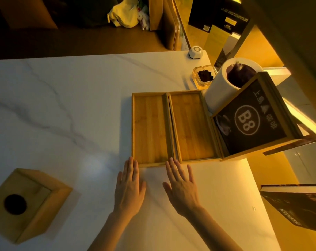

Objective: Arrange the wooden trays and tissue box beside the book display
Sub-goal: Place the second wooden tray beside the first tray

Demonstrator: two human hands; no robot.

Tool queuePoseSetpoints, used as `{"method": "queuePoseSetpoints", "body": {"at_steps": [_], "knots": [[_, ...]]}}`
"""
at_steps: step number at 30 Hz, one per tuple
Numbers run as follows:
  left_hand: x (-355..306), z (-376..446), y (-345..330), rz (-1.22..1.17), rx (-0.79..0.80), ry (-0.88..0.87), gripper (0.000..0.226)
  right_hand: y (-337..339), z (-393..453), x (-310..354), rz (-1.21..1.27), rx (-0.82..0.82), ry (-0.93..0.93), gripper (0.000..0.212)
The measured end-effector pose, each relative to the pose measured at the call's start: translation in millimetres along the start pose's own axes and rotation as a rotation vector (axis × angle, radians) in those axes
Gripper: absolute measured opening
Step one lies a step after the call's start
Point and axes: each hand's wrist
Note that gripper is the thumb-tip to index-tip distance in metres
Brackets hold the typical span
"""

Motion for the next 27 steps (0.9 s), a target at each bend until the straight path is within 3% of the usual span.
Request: {"method": "queuePoseSetpoints", "body": {"at_steps": [22, 27], "knots": [[-3.1, -5.5, -4.2, -0.008, 0.013, -0.059, 0.063, -7.6, -6.1, -13.9, -0.001, -0.046, 0.016, 0.064], [-0.7, -4.3, -0.9, -0.036, -0.003, -0.099, 0.074, -8.4, -6.8, -13.1, 0.009, -0.056, 0.028, 0.055]]}}
Point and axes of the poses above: each hand's wrist, its own z-axis towards the middle knuckle, its own y-axis out of the back of the hand, x = y × z, and after that the axes turned 2 degrees about -x, right-handed
